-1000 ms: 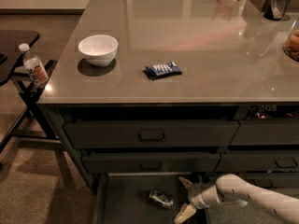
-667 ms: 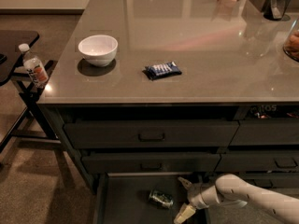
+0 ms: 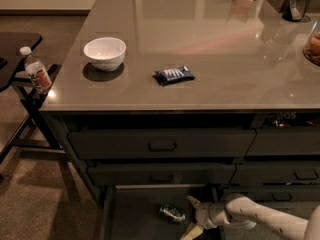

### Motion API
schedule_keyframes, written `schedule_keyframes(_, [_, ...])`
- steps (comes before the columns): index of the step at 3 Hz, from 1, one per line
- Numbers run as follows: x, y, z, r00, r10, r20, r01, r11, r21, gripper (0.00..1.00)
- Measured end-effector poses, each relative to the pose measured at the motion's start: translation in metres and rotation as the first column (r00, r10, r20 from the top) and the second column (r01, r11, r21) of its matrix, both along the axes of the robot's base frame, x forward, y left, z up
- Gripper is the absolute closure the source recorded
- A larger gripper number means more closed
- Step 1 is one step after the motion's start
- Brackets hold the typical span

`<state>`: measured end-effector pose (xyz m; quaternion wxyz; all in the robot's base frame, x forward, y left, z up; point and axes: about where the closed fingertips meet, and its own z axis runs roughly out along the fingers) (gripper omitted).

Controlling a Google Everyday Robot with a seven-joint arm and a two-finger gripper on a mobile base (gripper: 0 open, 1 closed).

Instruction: Pick green can from bottom drawer and place on counter

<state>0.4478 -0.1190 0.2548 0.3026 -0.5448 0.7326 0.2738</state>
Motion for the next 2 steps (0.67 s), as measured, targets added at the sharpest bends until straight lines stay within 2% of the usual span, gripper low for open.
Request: schedule_keyframes(2, [0.012,0.017,-0.058,0.9982,-0.059,0.01,0.059,0.997,0.048,0.0])
